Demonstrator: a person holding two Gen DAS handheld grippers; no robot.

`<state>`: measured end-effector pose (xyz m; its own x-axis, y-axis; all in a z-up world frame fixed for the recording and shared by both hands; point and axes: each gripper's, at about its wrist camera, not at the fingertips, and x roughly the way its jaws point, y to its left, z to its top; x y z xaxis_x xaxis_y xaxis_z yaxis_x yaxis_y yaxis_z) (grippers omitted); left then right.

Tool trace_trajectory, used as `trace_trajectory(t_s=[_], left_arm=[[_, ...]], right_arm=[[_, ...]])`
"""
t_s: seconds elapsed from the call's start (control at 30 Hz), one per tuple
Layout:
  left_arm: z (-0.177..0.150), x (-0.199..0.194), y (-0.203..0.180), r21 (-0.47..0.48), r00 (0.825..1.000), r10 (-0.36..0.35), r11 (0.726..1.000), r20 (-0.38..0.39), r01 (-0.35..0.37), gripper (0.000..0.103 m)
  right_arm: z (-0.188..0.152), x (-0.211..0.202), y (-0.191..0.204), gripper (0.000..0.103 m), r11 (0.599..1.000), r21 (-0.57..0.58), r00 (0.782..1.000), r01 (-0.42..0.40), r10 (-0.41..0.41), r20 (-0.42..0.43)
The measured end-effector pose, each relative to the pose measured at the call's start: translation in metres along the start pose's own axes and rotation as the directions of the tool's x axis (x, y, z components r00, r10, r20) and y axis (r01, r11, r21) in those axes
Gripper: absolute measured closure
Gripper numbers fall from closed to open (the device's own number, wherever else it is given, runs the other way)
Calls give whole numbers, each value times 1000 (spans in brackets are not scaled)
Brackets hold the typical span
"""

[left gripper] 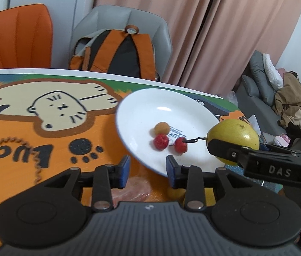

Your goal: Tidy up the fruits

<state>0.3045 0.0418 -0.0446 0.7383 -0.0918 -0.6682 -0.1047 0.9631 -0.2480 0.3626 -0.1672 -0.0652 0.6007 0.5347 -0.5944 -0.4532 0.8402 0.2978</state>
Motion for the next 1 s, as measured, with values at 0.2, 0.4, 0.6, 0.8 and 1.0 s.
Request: trace_trajectory(t_s=[0.2,0.4,0.6,0.8,1.0], left_arm=[[-7,-22,18,-61,999,28,998,23,-27,42],[-19,-37,32,-103,998,63,993,22,-60,37],[-30,-52,40,-118,996,81,990,29,-77,35],[-38,-71,46,-136,994,97,987,55,-89,35],[-44,-85,43,-136,992,106,986,66,-96,33]], right_arm=[[5,11,9,28,999,10,999,-38,38,-22],[4,27,25,27,997,-2,993,-81,80,-81],[-3,21,20,26,997,31,994,-74,77,-81],[-5,3,20,26,996,26,994,-85,87,-64],[-9,-21,30,26,996,-4,995,-90,90,-42]])
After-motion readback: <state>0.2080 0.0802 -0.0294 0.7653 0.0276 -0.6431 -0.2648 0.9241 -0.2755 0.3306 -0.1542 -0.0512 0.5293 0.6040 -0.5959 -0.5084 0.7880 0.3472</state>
